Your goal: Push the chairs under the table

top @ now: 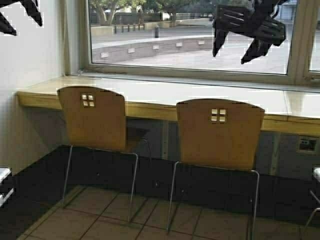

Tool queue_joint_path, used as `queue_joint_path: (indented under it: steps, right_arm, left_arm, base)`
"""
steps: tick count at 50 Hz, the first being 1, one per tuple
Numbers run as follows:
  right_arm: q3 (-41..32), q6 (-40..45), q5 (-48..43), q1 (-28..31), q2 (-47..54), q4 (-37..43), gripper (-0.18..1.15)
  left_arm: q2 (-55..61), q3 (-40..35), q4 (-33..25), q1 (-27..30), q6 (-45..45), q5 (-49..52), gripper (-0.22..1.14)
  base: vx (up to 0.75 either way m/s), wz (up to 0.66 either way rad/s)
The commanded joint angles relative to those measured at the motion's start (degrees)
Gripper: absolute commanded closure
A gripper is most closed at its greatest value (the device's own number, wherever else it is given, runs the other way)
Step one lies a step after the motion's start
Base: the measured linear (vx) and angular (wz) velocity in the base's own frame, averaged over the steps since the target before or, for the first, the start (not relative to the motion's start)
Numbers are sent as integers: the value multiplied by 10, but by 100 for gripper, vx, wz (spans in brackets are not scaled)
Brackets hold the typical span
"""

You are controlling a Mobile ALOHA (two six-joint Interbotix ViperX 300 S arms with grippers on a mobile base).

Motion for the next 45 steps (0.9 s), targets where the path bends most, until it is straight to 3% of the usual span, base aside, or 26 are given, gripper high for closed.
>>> queue_joint_path:
  steps: [1, 45]
  right_arm:
    - [-16, 0, 5, -2, 2, 1, -3]
    - [-33, 2, 35, -1, 18, 21, -3]
  left_arm:
    - [9, -4, 0, -1, 0, -4, 2]
    - [34, -4, 0, -1, -2, 18, 2]
  base:
    - [-22, -22]
    - [-15, -37]
